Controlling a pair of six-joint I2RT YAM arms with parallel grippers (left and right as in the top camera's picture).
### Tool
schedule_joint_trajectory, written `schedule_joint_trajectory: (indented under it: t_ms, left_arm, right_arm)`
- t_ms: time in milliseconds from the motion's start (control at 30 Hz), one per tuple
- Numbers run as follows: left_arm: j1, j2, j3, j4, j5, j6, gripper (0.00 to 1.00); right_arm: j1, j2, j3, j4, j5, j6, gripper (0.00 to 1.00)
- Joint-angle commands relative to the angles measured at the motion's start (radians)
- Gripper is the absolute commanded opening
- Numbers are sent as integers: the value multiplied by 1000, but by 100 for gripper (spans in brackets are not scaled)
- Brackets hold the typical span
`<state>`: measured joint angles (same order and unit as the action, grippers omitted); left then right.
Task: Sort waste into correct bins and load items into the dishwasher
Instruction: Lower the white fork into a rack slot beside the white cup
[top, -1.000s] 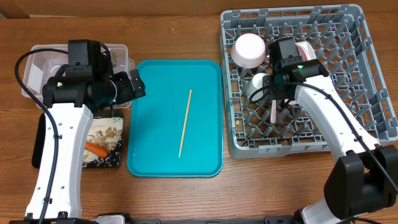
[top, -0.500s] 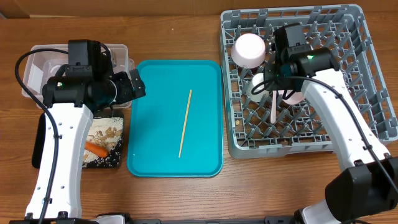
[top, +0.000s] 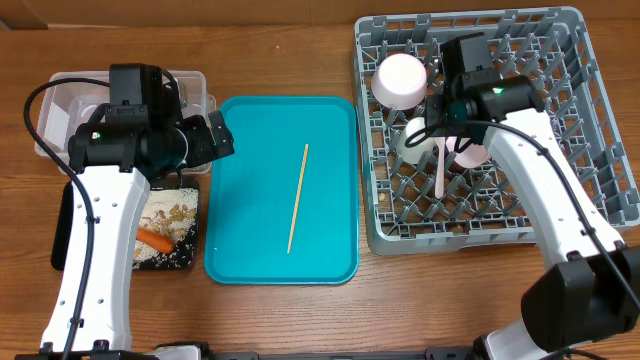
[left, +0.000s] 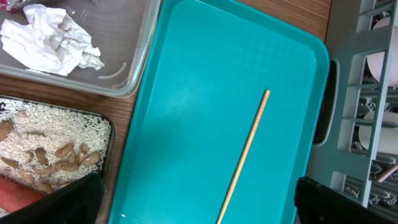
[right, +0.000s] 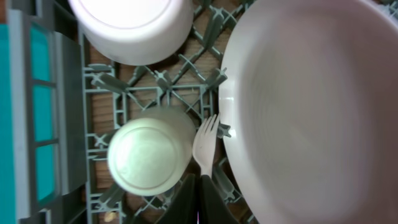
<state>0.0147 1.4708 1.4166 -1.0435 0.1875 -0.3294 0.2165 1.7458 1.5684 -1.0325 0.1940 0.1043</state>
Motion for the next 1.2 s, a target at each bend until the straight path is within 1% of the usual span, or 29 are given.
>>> schedule_joint_trajectory:
  t_ms: [0,367,800,1167]
  left_arm:
    - [-2,-20,25,0,4,8,100]
    - [-2,-20,25,0,4,8,100]
    - [-2,-20,25,0,4,8,100]
    - [-2,-20,25,0,4,8,100]
  right_arm:
    - [-5,39,-12,6,34,3,4]
    - [-27,104,-12,38,33,4,4]
    - [-44,118,-15,52,14,37,4]
    - [-44,118,-105,145,14,49,4]
